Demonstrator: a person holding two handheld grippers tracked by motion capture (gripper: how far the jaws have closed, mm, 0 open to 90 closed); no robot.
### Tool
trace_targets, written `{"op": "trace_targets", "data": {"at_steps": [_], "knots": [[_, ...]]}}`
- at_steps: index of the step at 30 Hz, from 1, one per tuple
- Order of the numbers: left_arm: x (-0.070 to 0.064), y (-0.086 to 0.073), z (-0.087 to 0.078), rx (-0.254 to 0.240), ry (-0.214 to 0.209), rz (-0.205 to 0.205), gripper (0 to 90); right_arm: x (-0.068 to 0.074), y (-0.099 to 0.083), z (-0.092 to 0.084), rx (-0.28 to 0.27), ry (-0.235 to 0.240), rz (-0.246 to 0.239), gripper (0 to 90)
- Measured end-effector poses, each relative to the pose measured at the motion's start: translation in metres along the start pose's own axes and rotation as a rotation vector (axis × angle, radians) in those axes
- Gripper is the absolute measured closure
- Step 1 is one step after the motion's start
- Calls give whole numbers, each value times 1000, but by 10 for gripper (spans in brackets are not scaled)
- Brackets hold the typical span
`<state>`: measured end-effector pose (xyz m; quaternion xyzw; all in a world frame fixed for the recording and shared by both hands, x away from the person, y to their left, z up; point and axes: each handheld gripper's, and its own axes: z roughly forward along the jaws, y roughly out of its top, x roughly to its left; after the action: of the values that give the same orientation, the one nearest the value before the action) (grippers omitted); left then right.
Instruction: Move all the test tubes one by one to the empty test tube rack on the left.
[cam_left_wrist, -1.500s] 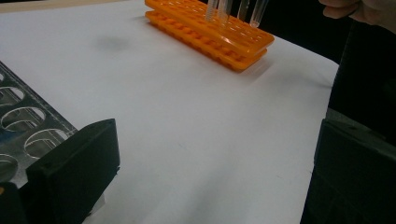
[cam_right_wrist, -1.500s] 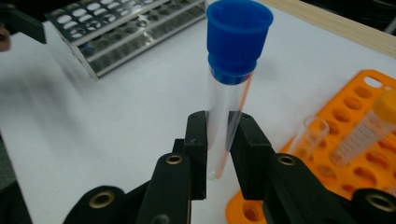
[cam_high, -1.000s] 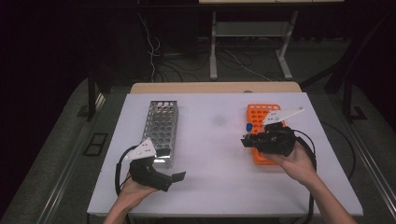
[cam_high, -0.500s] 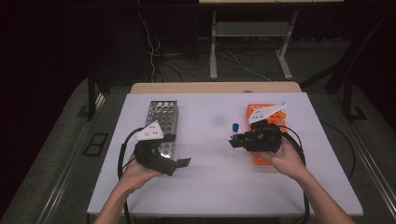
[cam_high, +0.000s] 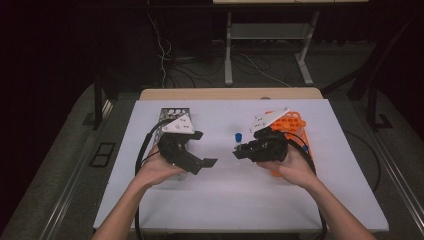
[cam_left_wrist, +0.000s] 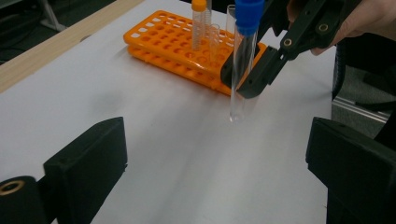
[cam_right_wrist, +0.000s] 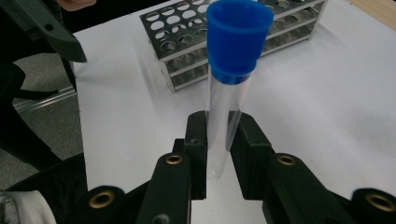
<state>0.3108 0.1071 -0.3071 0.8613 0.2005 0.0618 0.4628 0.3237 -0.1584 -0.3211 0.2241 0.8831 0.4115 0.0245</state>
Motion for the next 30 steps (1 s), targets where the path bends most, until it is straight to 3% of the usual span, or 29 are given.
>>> {"op": "trace_targets", "data": {"at_steps": [16, 22, 30], "knots": [[14, 26, 17, 68, -84, 34, 223, 3, 8, 21, 28, 30, -33, 765], [19, 32, 21, 73, -116, 34, 350, 3, 10, 28, 36, 36, -44, 765], [22, 39, 26, 123, -181, 54, 538, 5, 12, 35, 45, 43, -60, 765]]}}
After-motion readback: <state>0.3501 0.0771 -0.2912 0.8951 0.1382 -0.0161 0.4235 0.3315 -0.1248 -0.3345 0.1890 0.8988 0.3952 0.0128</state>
